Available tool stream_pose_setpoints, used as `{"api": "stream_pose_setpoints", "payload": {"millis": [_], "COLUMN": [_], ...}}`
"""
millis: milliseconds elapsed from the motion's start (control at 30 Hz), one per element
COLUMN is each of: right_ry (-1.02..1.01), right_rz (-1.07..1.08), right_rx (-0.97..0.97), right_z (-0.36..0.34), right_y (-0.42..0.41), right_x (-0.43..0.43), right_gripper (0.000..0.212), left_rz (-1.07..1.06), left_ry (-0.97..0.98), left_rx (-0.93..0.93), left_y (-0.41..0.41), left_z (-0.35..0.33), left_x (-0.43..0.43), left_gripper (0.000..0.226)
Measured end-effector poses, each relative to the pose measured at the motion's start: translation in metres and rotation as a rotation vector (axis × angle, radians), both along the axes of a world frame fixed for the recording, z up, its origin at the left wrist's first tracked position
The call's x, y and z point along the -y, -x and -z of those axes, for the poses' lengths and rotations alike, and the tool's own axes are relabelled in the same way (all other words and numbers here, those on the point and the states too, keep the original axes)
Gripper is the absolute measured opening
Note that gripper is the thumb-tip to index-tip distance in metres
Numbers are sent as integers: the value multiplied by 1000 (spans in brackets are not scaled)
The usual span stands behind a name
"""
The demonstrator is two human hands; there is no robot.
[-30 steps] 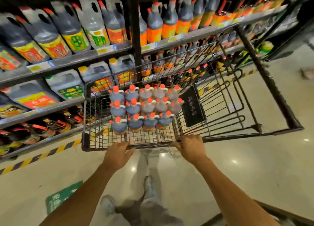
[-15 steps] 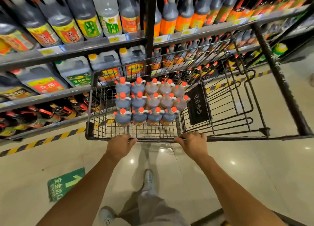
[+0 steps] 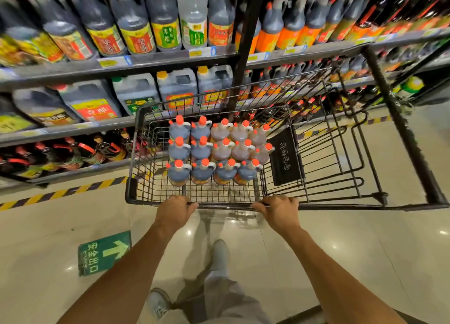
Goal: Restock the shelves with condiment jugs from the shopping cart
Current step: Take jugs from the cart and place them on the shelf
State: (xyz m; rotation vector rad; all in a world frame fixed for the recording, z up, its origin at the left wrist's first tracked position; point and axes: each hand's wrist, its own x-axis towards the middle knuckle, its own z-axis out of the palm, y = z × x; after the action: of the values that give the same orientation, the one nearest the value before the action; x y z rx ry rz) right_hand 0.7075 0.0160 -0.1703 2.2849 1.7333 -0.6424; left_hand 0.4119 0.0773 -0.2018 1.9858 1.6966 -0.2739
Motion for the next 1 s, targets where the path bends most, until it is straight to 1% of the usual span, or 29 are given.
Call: {"api": "stream_pose_setpoints", "payload": {"millis": [100,233,567,767,900,1000], "right_ry": [19,43,81,118,124,120], "right_rz": [-25,-78,-126,-153,-150,-131], "right_rx": [10,32,-11,-31,-43,-63], "right_z": [0,-3,-5,-8,-8,-7], "right_y": [13,35,116,178,221,254], "right_x": [7,16,34,42,44,47], "right_gripper": [58,54,54,56,55,52], "left_rz": [-23,-67,-223,-268,-316,-315], "left_ry": [16,57,74,72,53,54], "left_rx": [-16,-53,39,74,107,92], "left_y": [16,37,118,179,223,252], "left_z": [1,1,7,5,9,9], "left_x": [15,36,73,89,101,105], "left_gripper": [45,45,43,37,37,37]}}
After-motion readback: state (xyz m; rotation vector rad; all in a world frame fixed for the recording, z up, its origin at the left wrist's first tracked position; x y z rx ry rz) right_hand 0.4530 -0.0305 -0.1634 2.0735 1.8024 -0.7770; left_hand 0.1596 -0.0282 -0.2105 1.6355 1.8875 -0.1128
